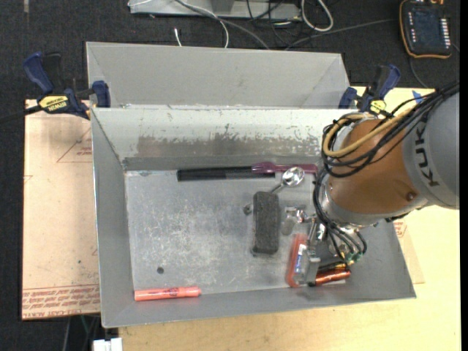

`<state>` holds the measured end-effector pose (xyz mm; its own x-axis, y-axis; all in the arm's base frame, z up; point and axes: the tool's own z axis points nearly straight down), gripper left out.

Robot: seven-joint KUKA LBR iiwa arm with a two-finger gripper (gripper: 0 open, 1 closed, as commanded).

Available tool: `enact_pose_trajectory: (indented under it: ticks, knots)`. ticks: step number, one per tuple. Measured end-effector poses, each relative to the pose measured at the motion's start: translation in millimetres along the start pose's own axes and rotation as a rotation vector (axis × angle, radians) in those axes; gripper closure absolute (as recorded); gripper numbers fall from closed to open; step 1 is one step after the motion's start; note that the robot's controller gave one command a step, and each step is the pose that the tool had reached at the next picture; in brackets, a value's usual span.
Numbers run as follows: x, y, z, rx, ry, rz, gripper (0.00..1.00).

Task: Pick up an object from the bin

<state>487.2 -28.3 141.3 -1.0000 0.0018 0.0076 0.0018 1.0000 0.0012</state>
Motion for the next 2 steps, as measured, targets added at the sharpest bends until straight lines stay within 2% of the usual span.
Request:
enact_pose_trajectory:
  ticks: [1,2]
  knots:
    - [-1.5,0.2,-4.2,0.000,-0.007,-0.002,0.00]
    - [-4.9,-99.9,69.8,0.004,-0.019,-0.223,0.00]
